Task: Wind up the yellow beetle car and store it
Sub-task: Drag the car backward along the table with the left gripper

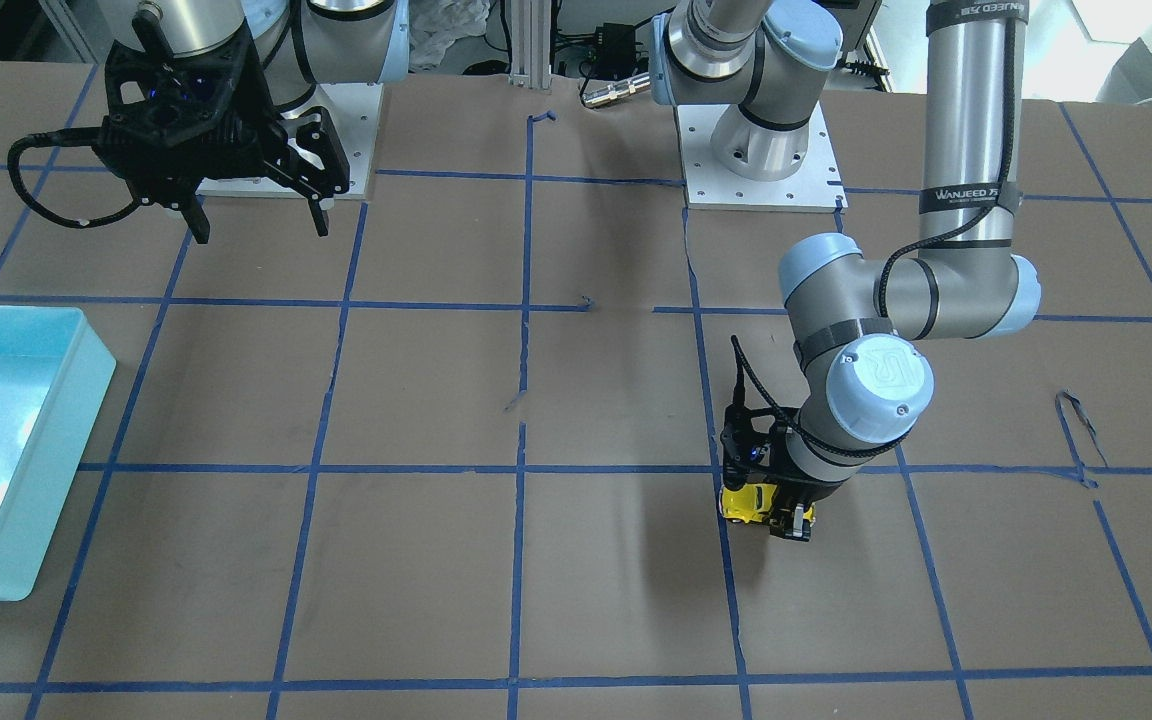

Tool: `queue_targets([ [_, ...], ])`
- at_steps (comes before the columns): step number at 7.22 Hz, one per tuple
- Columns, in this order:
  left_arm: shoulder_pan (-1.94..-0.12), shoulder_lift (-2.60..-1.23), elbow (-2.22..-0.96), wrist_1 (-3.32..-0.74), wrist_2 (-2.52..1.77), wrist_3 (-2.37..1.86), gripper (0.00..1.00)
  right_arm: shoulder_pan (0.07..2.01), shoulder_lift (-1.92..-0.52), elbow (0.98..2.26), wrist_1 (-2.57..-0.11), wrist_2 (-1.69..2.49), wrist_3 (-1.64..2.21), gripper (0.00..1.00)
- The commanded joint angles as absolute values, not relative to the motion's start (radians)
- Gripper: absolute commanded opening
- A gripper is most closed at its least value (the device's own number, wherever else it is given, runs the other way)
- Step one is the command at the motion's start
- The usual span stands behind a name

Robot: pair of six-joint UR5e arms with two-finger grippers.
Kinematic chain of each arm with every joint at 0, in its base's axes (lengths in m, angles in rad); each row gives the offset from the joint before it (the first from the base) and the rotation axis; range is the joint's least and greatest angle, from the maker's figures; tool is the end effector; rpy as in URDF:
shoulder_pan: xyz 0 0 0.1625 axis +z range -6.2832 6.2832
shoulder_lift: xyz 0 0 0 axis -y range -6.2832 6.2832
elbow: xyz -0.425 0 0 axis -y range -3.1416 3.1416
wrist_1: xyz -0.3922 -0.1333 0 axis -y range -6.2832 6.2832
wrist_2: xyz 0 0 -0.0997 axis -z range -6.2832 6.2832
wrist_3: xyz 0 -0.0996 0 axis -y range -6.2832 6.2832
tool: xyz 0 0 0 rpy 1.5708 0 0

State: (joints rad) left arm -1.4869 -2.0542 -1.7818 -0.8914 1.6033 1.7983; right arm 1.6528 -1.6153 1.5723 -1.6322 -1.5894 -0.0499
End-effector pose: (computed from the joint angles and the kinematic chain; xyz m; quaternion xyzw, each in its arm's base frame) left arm -0.0796 -0.6059 0.1868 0.7560 0.6544 0.0176 0.0035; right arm 0.1705 -0.4701 0.5153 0.0653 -0.9965 0.0523 0.0085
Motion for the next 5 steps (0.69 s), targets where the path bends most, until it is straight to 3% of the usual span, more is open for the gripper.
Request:
queue_targets([
  [1,-1.430,-2.056,-1.784,-0.891,1.592,1.798,0.08,1.652,-1.615,1.572,-1.632,-1.589,-0.051,1.00],
  [5,-1.303,-2.054,-1.805,-0.882,1.591,1.798,0.08,1.652,-1.615,1.572,-1.632,-1.589,-0.051,1.00],
])
